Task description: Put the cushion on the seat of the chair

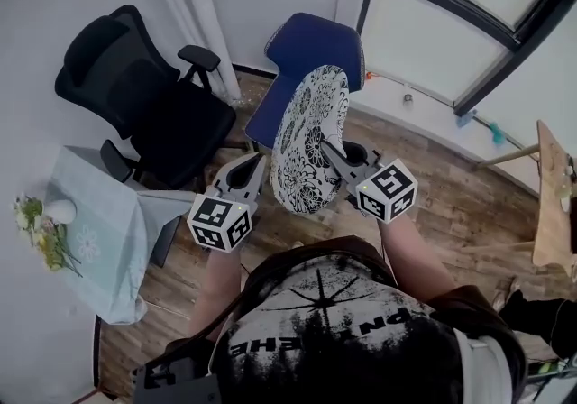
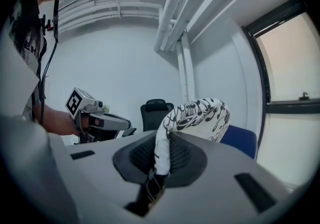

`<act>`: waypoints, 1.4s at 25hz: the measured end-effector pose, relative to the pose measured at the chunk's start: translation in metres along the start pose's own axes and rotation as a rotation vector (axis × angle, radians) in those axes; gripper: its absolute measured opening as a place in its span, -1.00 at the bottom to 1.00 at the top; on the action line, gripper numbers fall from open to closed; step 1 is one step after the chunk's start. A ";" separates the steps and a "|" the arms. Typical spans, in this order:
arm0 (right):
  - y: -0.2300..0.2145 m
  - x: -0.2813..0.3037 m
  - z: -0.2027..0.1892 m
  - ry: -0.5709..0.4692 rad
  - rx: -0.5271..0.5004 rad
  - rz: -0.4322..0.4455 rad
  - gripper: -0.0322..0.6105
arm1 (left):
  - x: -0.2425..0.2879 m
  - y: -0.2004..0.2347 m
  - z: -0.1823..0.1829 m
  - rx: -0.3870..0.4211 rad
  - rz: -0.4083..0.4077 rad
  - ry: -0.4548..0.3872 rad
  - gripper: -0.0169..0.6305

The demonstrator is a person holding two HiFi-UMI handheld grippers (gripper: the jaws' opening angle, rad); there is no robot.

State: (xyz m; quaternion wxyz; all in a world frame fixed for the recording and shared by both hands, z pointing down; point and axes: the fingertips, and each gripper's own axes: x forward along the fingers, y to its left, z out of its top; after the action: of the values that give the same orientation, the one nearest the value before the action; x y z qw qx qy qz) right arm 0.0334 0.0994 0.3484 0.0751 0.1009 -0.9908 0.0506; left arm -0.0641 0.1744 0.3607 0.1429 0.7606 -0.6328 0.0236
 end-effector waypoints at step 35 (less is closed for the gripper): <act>-0.099 0.127 -0.014 0.101 -0.031 0.194 -0.81 | 0.111 0.096 -0.005 -0.104 0.144 0.078 -0.90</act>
State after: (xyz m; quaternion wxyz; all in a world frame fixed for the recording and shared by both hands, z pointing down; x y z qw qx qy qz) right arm -0.0668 -0.0202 0.3903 0.1210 0.0007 -0.9915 0.0473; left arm -0.1341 0.0541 0.4071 0.2048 0.7033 -0.6801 0.0304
